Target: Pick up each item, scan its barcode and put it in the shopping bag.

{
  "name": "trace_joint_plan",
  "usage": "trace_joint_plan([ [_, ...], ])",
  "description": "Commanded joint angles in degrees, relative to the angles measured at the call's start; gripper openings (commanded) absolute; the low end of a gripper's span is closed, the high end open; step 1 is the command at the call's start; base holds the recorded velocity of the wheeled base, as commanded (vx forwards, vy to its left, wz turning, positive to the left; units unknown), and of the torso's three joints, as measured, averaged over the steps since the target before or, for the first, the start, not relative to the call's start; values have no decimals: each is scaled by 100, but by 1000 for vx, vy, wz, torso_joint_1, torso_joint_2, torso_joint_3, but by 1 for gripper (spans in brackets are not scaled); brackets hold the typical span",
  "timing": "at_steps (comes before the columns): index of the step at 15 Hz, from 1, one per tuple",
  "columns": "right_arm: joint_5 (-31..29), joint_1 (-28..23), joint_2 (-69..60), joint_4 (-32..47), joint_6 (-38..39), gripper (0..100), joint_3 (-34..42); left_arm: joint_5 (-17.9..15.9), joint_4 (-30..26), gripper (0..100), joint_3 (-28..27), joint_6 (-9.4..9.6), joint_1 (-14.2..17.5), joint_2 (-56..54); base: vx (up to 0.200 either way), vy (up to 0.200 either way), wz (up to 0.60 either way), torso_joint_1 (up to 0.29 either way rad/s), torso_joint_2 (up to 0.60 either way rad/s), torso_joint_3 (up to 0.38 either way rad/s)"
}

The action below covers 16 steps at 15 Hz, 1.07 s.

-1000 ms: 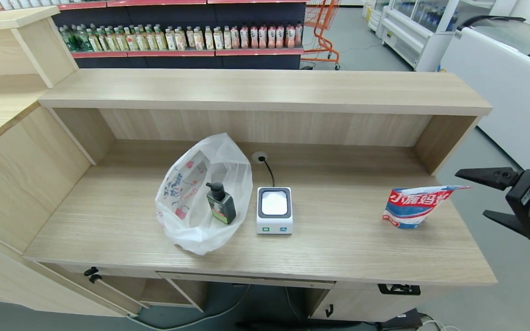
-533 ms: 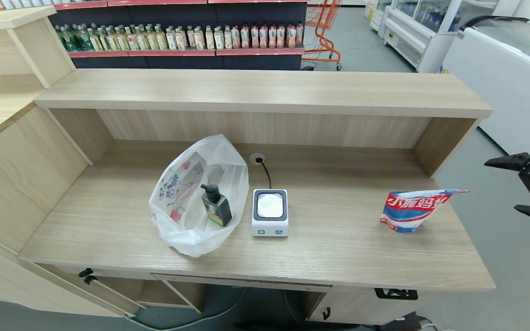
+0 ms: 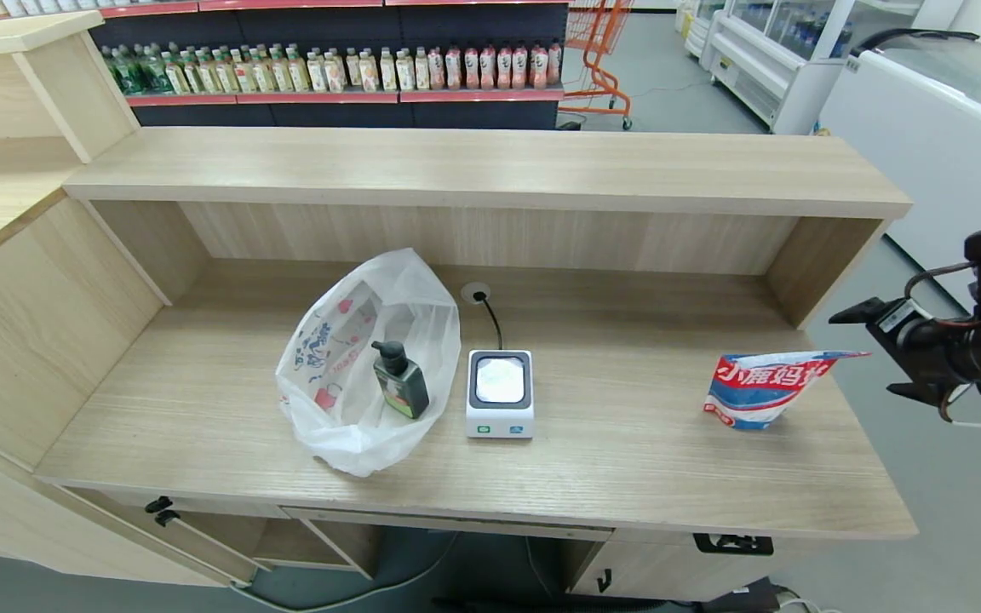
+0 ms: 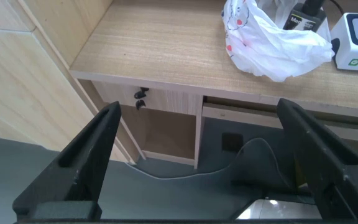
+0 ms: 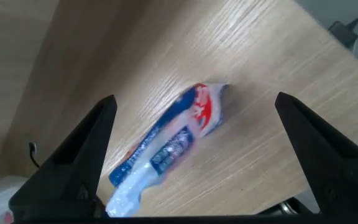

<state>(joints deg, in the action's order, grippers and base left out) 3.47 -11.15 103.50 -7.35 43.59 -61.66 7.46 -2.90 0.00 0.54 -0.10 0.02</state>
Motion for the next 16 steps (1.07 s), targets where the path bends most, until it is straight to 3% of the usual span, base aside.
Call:
trace_joint_plan([
  [1, -66, 280, 513, -3, 97, 100, -250, 1, 0, 100, 0, -1, 1, -2, 0, 0, 0, 0, 0, 0],
  [6, -637, 1080, 1199, 6, 290, 100, -646, 1, 0, 100, 0, -1, 1, -2, 0, 0, 0, 0, 0, 0],
  [12, -734, 1256, 1463, -12, 105, 100, -865, 1, 0, 100, 0, -1, 1, -2, 0, 0, 0, 0, 0, 0],
  [13, -734, 1247, 1463, -30, -35, 0, -865, 1, 0, 100, 0, -1, 1, -2, 0, 0, 0, 0, 0, 0],
  [16, -743, 1230, 1507, -38, -571, 0, -821, 1, 0, 100, 0, -1, 1, -2, 0, 0, 0, 0, 0, 0],
])
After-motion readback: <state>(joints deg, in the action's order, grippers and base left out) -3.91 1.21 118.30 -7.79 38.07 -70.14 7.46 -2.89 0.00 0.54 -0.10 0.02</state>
